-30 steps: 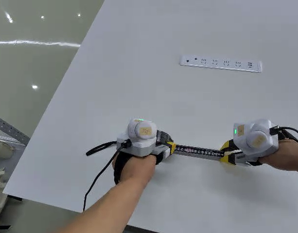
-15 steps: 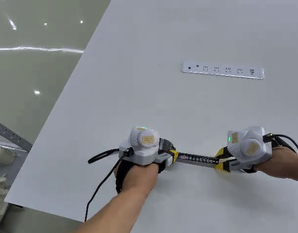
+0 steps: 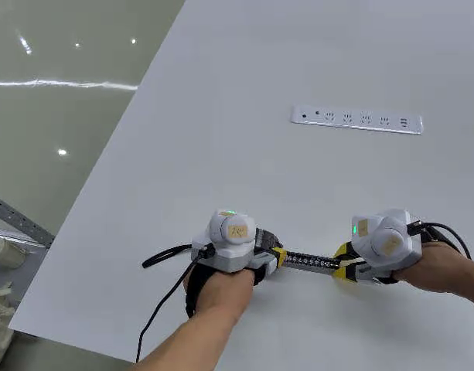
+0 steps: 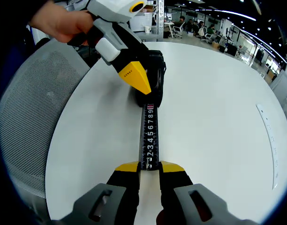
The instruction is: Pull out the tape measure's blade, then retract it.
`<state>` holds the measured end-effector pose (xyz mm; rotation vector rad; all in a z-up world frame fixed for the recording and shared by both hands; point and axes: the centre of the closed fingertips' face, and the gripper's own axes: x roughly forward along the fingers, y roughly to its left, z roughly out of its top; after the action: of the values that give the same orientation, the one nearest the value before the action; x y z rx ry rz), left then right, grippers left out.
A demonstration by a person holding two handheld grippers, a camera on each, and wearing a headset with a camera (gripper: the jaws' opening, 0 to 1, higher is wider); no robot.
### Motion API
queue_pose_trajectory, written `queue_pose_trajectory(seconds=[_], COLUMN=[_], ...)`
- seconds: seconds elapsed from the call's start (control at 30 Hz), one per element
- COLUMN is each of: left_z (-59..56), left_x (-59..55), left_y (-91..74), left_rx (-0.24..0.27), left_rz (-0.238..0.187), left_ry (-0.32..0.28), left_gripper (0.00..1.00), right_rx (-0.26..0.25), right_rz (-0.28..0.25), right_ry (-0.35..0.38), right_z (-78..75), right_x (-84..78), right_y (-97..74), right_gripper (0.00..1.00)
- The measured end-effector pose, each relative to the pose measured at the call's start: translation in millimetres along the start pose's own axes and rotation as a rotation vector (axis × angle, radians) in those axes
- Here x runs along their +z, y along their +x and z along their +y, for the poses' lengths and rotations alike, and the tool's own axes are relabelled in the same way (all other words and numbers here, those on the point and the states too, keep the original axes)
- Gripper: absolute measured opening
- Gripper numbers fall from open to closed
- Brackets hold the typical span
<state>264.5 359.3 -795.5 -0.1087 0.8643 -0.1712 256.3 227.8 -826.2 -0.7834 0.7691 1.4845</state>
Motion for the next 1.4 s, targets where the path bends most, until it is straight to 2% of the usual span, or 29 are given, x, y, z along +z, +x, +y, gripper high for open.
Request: queue_pose_trajectory(seconds=[0.63, 1.4], left_z=[1.1, 1.2], left_x=[0.9, 0.5], left_y=[-0.8, -0.6], left_rx=[-0.025, -0.031], left_rz=[-0.003, -0.001], left_ry=[-0.011, -0.010], left_gripper=[0.57, 0.57], right_rx=[0.008, 0.026], right_rz=[-0.031, -0.053], right_ry=[-0.018, -0.044], right_z=[3.6, -1.0], right_x=[25.5, 53.3], right_y=[15.2, 32.2], right_gripper=[0.12, 0.12])
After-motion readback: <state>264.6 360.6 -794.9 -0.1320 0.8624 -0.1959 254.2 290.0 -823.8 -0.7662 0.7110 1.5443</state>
